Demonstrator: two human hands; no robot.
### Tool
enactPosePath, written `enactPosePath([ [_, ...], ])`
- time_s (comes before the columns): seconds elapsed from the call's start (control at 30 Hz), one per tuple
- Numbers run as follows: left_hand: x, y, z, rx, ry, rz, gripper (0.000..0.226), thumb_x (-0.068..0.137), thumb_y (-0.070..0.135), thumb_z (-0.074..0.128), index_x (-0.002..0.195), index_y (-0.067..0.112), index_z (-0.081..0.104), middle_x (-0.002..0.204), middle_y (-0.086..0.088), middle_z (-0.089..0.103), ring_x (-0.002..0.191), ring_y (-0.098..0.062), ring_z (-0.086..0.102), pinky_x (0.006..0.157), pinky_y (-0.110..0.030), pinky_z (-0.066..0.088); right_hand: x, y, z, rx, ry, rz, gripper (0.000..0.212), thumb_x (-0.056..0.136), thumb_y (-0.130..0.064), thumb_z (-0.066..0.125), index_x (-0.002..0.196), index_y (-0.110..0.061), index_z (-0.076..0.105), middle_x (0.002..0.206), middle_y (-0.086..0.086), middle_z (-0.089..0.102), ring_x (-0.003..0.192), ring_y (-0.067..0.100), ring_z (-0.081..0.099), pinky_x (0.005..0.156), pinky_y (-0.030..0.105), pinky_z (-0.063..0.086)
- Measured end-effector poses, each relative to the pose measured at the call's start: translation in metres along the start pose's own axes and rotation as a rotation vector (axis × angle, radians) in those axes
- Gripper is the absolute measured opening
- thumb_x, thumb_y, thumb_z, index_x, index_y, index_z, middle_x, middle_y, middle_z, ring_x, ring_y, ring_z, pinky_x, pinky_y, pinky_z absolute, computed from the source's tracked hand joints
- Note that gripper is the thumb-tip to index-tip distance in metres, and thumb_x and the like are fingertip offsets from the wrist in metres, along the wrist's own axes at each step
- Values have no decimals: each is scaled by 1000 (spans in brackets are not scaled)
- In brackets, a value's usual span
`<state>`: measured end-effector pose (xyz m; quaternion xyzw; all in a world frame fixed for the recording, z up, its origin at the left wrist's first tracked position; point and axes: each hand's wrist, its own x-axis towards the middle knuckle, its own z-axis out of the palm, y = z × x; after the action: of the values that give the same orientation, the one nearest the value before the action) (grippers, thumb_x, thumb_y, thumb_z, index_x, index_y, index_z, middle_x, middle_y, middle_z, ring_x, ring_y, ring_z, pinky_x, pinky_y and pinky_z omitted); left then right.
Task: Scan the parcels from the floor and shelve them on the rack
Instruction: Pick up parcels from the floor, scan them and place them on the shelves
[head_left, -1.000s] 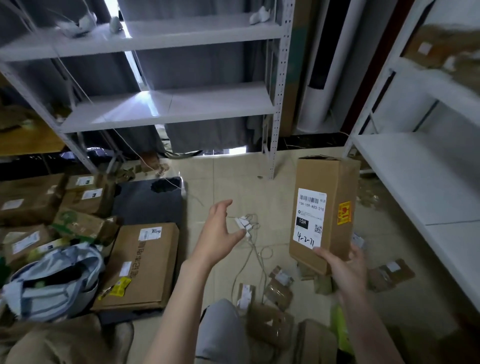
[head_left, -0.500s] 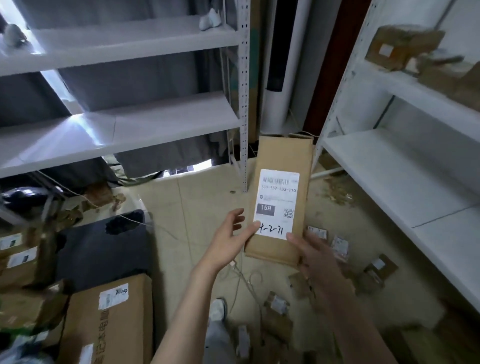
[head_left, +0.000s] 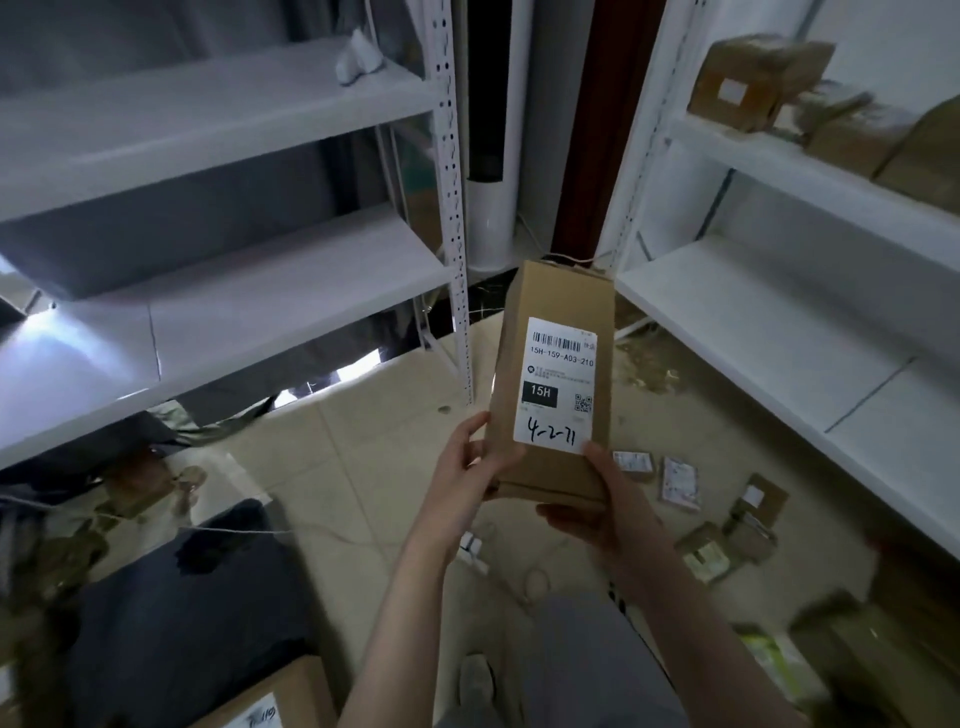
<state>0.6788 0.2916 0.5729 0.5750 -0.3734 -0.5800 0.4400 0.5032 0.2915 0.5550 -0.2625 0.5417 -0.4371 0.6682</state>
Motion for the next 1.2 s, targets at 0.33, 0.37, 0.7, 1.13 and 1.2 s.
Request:
enactPosePath([
  [0.33,28,22,-17,-100,73,54,52,90,23,71,139,24,53,108,-3,70,94,-13,69,89,-36,56,27,-23,39,-90,28,-27,43,88,-53,62,110,-16,68,94,15,76,75,36,73,62,33,58],
  [0.37,31,25,-17,-101,70,62,52,90,23,71,139,24,53,106,-3,71,93,-11,69,88,-35,57,31,-27,41,-92,38,-34,42,89,-52,62,110,-16,68,93,15,76,73,35,73,62,34,58],
  [0.7,95,61,-2,-77,11,117,58,87,30,75,140,26,52,113,-3,70,100,-15,69,93,-39,57,84,-73,47,-70,133,-119,54,73,-57,69,103,-12,70,83,12,76,61,28,71,56,32,59],
  [1.13,257,135,148,-107,-126,93,42,89,19,69,129,24,57,103,2,69,95,-15,68,79,-34,58,198,-205,-45,111,320,-260,70,59,-62,73,107,-11,73,94,17,75,68,27,69,57,30,56],
  [1.2,284,149,192,-97,-185,92,42,90,18,69,129,24,56,103,2,71,89,-13,71,72,-30,58,215,-235,-78,146,369,-295,72,58,-62,71,107,-9,72,92,15,75,69,27,70,58,31,57],
])
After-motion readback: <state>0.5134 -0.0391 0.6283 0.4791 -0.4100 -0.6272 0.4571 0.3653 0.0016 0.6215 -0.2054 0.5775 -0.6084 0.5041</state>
